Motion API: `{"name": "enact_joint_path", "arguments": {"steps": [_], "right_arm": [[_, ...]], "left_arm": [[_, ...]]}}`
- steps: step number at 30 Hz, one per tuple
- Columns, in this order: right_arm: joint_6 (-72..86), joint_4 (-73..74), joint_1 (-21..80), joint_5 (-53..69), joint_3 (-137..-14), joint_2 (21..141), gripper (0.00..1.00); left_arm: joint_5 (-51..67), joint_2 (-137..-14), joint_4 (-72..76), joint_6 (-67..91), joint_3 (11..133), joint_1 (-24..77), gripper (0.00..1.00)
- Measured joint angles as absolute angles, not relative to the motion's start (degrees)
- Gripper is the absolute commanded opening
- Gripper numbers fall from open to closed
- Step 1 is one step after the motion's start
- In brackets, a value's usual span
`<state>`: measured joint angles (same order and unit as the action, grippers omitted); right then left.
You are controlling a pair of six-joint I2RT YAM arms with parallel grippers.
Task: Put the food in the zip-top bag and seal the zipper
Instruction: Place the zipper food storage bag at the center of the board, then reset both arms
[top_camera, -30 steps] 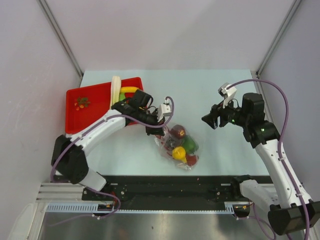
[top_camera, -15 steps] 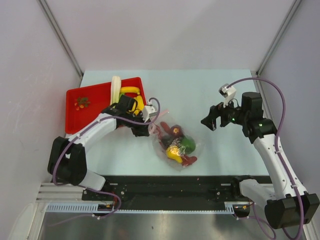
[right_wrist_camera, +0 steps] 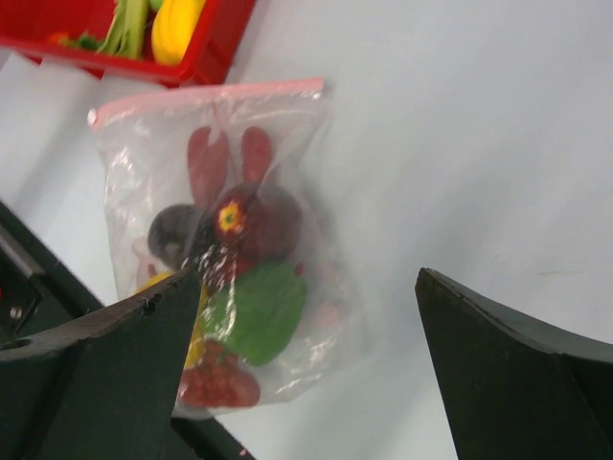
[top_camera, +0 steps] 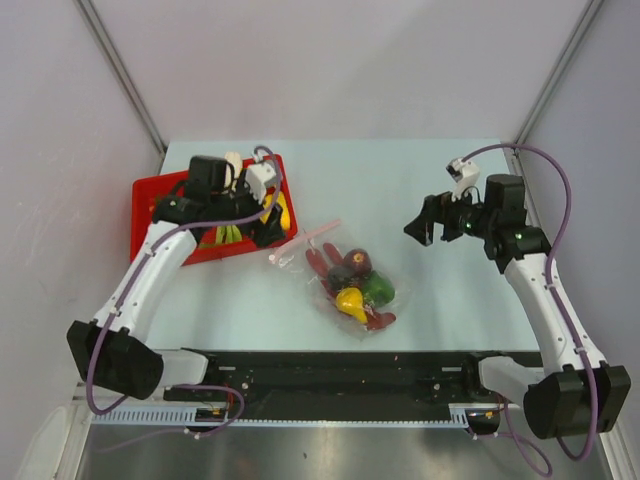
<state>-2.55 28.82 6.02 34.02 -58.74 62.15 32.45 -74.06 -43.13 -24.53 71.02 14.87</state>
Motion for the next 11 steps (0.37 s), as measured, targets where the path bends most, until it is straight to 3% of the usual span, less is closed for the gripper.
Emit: {"name": "enact_joint_path", "arguments": {"steps": [5,11], "right_arm": [[0.5,24.4,2.2,33.2,-63.3,67.5,1.00],[4.6,20.8,-1.1,32.8,-65.1,71.1,1.00]], "left_arm": [[28.2,-79.2,-45.1,-16.3,83.6,13.6,1.00],[25.6,-82.9,-45.8,-11.0,82.7,8.7,1.00]]}}
